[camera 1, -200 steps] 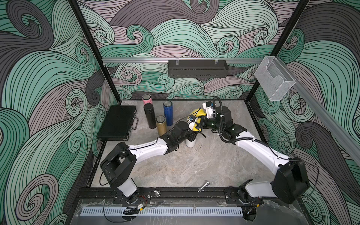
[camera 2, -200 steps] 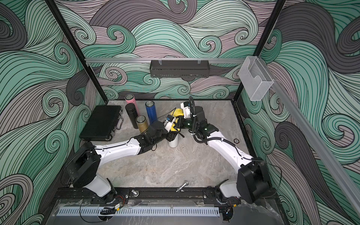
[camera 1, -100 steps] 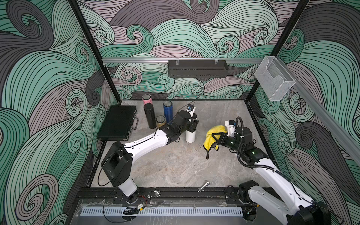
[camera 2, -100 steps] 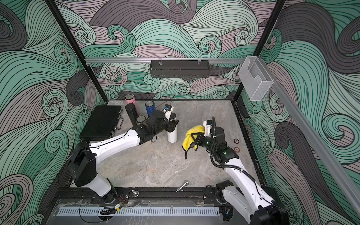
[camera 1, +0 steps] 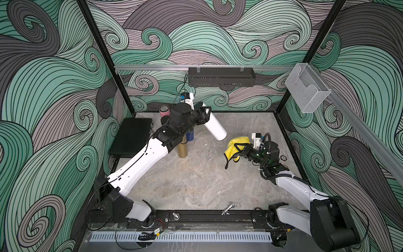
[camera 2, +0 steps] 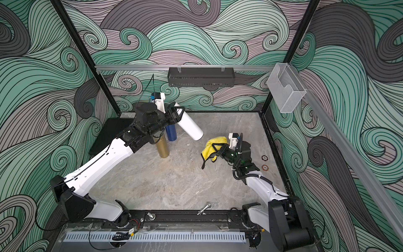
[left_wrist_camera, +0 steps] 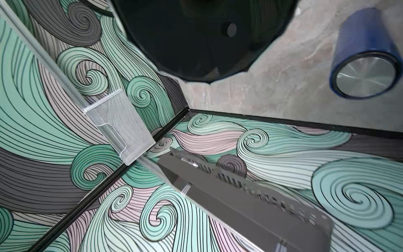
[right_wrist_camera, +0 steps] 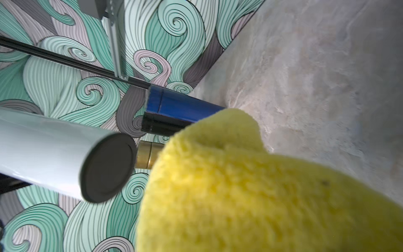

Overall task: Wipe the surface of the thermos
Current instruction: Wipe the dirt from the surface of the thermos.

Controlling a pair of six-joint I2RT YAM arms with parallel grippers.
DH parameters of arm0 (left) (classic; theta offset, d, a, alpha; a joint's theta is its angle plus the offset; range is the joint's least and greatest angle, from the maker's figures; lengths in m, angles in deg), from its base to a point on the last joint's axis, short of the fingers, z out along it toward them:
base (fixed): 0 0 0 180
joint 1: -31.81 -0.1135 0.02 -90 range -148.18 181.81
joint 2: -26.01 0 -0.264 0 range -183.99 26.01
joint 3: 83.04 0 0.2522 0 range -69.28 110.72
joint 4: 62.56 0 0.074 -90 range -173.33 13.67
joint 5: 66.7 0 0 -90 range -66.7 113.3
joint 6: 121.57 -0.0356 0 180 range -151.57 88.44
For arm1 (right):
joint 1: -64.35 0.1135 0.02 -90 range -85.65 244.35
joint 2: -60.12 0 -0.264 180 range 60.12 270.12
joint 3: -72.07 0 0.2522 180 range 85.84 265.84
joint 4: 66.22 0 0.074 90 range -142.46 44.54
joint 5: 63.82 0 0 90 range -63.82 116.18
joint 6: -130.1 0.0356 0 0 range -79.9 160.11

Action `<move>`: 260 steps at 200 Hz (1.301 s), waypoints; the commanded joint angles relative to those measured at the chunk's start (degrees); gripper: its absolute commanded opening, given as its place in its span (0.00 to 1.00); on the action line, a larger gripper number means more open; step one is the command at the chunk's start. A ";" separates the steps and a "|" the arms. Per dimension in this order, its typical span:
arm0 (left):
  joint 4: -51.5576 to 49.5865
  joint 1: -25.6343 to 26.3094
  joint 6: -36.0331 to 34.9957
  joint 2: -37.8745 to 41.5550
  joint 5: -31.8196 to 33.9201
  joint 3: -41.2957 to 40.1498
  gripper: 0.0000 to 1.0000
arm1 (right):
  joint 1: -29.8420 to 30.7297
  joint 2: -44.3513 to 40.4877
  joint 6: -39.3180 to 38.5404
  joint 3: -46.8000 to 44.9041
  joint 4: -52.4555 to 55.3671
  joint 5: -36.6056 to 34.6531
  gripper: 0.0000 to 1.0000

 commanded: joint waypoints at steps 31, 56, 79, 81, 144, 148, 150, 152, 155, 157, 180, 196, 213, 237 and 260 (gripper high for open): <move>4.59 0.33 5.64 0.02 -4.11 -0.73 0.00 | 1.77 5.43 7.97 6.50 -15.36 3.29 0.00; 7.15 0.33 6.91 -0.41 -4.29 -2.65 0.00 | 5.99 8.79 7.00 10.08 -15.17 2.88 0.00; 7.86 0.33 6.25 -1.68 -2.09 -3.02 0.00 | 10.92 11.98 6.77 12.23 -16.17 2.01 0.00; 8.00 0.36 6.13 -1.77 -1.91 -3.10 0.00 | 11.31 12.15 6.65 12.29 -16.26 1.85 0.00; 10.37 0.08 5.13 -1.84 1.64 -5.41 0.00 | 13.88 9.68 7.00 5.98 -16.16 -1.92 0.00; 10.29 0.07 5.05 -1.67 1.77 -5.42 0.00 | 13.95 9.06 6.63 5.67 -15.09 -2.46 0.00; 10.34 0.07 5.04 -1.66 1.78 -5.48 0.00 | 13.94 8.79 6.35 5.48 -14.51 -2.63 0.00; 10.33 0.07 4.97 -1.55 1.78 -5.50 0.00 | 13.91 8.52 6.17 5.30 -13.95 -2.87 0.00; 10.36 0.07 4.94 -1.42 1.81 -5.50 0.00 | 13.88 8.25 5.96 5.15 -13.23 -3.19 0.00; 10.36 0.00 4.94 -1.31 1.79 -5.50 0.00 | 13.88 8.03 5.90 4.96 -12.71 -3.38 0.00; 11.14 -0.02 4.93 -0.21 2.04 -5.97 0.00 | 13.88 7.69 5.24 4.17 -10.39 -4.51 0.00; 12.28 -0.02 5.27 0.28 3.14 -7.13 0.00 | 13.90 8.29 5.78 4.07 -9.65 -5.00 0.00; 13.97 0.00 5.14 2.46 4.15 -8.35 0.00 | 13.96 8.40 5.91 3.88 -6.78 -6.54 0.00; 14.81 -0.06 4.37 2.66 3.49 -8.32 0.00 | 13.88 7.45 4.89 3.28 -1.34 -9.93 0.00; 15.72 0.03 4.59 2.67 2.85 -8.68 0.00 | 13.87 6.00 3.31 2.72 4.54 -13.80 0.00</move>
